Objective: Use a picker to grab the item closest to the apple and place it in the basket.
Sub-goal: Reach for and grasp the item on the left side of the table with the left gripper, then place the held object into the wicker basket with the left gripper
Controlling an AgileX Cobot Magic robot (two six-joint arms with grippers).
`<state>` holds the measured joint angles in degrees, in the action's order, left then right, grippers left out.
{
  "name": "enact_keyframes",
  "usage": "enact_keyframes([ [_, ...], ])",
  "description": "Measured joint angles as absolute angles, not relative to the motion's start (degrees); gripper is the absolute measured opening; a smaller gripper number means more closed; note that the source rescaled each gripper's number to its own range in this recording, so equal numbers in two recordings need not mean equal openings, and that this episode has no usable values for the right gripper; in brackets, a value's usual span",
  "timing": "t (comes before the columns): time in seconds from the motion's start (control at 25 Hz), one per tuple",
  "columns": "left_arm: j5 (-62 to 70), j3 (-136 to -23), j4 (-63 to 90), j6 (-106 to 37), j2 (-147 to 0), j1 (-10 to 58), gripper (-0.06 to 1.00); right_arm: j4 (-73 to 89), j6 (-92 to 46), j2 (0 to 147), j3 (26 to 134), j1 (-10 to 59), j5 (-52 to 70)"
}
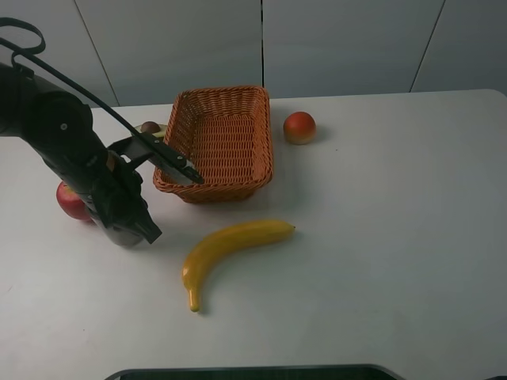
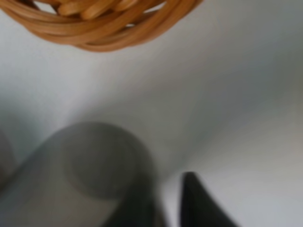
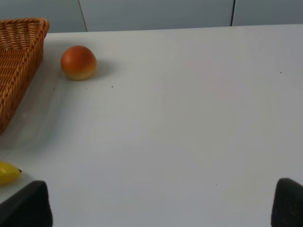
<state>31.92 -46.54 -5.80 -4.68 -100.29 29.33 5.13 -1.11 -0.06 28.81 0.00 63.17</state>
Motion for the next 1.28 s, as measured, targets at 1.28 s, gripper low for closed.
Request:
enact_keyframes([
  [1.28,41.52,-46.42,-5.07,-1.27,-87.42,29.33,0.00,5.13,-1.11,-0.06,28.81,0.00,63.17],
])
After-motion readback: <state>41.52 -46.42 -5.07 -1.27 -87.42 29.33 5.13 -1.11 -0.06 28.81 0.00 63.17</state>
